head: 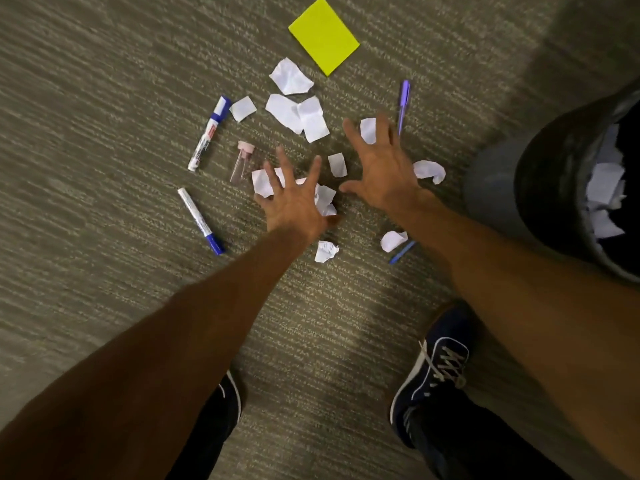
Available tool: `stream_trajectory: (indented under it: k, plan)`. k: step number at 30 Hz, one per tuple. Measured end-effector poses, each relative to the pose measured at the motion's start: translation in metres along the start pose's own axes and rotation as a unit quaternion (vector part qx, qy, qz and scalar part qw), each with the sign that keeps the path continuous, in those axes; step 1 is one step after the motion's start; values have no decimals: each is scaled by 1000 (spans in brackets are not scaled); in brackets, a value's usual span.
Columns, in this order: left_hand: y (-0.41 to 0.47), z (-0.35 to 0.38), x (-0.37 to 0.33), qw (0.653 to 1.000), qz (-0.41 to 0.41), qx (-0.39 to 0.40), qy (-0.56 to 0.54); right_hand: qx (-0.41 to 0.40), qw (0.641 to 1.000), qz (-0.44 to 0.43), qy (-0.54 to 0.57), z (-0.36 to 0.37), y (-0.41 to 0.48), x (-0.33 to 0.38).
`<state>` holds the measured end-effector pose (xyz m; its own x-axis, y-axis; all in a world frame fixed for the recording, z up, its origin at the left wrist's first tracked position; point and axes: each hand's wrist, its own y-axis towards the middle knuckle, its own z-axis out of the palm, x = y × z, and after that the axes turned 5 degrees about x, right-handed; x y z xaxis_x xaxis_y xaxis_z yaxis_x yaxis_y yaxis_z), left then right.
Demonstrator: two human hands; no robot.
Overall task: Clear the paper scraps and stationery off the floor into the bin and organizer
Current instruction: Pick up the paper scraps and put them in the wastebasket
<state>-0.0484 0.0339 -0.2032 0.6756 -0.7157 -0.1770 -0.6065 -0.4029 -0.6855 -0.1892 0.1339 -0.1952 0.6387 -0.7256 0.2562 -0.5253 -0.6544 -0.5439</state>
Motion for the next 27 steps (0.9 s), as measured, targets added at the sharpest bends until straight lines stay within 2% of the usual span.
stream_trajectory:
  k: [8, 14, 24, 27]
  plan:
    - [2, 7, 10, 1000, -23, -8, 10, 11, 998, 52, -38, 9, 9, 16]
    - [1, -1, 24, 998, -25, -29, 41, 7, 996, 16, -93, 16, 4, 38]
    - [-6, -20, 41, 996, 63, -58, 38, 29, 988, -65, -133, 21, -3, 43]
    - [-7, -28, 43, 995, 63, -67, 21, 32, 988, -72, -132, 17, -5, 39]
